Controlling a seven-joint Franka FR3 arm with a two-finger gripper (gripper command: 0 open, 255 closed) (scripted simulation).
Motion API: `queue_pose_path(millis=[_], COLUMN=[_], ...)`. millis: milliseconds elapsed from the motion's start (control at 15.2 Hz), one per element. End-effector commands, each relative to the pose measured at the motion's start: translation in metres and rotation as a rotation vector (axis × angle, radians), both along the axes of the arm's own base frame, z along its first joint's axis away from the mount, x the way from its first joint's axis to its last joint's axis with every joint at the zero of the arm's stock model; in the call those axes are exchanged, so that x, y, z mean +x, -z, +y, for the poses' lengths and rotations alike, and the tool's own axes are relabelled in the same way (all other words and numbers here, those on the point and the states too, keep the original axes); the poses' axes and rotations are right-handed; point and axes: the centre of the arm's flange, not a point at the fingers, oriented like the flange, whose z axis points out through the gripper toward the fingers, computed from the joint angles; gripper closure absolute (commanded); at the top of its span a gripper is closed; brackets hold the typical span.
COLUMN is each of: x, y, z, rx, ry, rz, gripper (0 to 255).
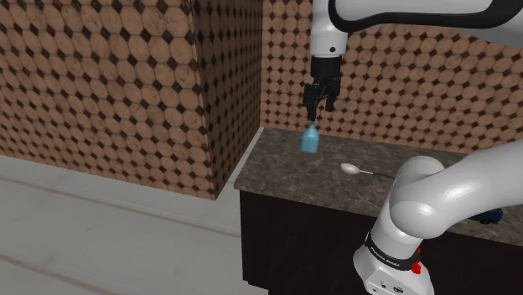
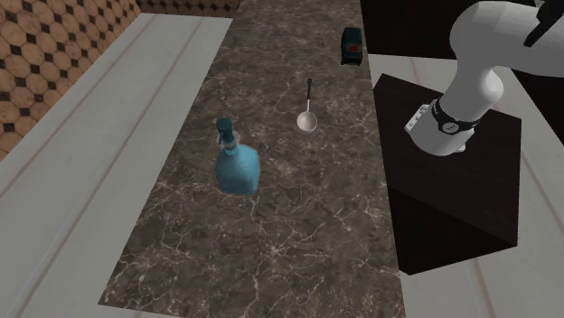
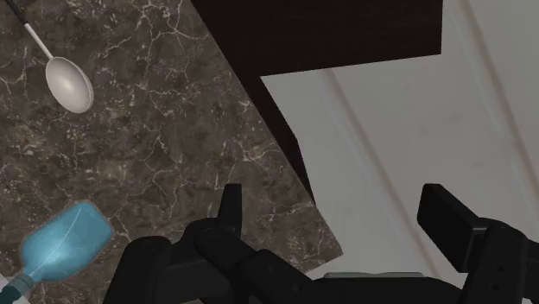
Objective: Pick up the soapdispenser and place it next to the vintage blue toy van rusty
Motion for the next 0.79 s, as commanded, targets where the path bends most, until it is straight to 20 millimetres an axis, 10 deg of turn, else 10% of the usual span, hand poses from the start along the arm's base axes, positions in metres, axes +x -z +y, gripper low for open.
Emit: queue_pose_path(millis=[0,726], x=[0.0,0.011], y=[0.0,0.067], z=[0.0,-0.12], rx=[0.0,-0.032], ry=[0.0,-0.094], rz=[0.0,-0.113], gripper=[0,0])
